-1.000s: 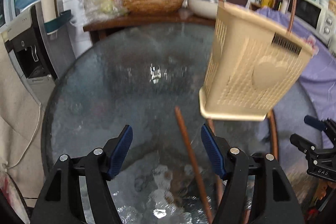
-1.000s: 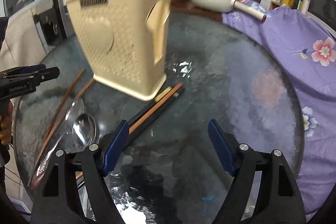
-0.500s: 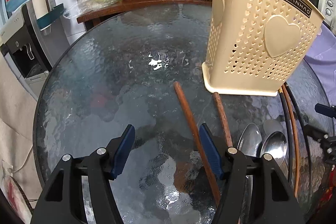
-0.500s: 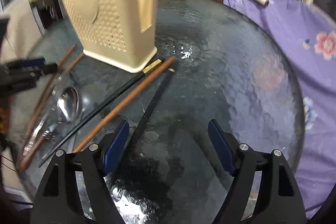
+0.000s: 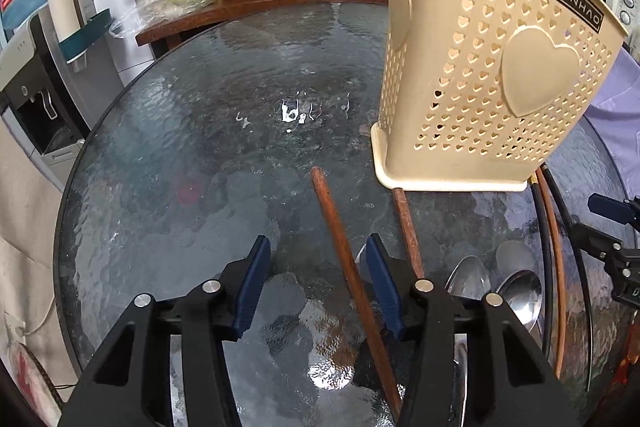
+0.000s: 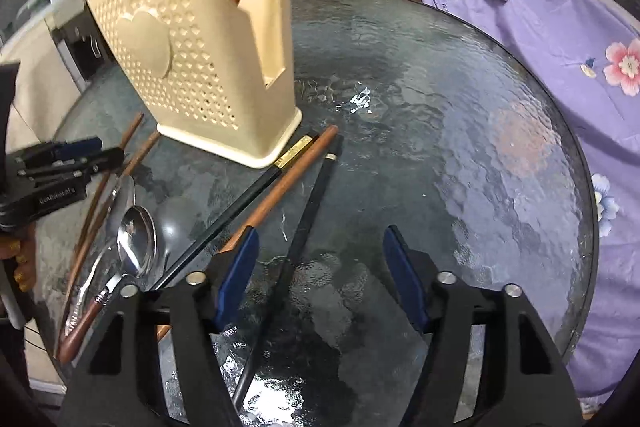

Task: Organize utensils
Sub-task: 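Grasp another brown chopstick with the left tool while the right tool grasps a dark chopstick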

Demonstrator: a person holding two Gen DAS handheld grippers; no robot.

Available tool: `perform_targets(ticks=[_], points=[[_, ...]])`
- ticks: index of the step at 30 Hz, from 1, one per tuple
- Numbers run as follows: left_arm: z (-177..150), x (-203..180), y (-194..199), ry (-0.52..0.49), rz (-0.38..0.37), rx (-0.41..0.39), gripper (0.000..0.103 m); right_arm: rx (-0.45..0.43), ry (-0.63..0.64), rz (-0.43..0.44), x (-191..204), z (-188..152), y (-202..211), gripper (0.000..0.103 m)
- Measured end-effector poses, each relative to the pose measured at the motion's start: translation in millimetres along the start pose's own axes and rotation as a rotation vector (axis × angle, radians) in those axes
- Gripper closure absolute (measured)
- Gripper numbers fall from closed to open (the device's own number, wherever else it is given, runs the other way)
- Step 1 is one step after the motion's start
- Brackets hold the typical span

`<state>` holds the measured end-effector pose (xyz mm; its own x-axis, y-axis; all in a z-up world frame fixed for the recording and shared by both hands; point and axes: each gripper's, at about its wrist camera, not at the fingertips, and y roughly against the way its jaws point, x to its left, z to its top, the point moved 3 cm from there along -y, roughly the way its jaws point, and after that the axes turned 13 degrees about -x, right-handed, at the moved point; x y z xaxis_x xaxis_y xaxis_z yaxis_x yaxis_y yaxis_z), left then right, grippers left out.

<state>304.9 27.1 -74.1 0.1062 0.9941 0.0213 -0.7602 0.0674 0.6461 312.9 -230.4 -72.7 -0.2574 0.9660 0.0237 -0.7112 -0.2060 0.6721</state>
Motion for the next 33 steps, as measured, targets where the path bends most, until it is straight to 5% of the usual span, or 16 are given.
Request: perform_targets(ticks=[10, 17, 25, 33], points=[[11, 2, -14, 0.006, 0.0, 0.017, 0.069, 0.048, -0.013, -0.033, -2, 8, -16, 0.068], [21, 5, -25, 0.033, 0.004, 0.032, 0.074, 0.054, -0.03, -0.054, -2, 26, -35, 0.074], [28, 10, -33, 0.078, 0.025, 0.031, 0.094, 0.054, -0.047, -0.077, -5, 38, -49, 0.091], [25, 6, -30, 0.113, 0.019, 0.023, 0.095, 0.032, -0.099, -0.06, -14, 37, -49, 0.095]])
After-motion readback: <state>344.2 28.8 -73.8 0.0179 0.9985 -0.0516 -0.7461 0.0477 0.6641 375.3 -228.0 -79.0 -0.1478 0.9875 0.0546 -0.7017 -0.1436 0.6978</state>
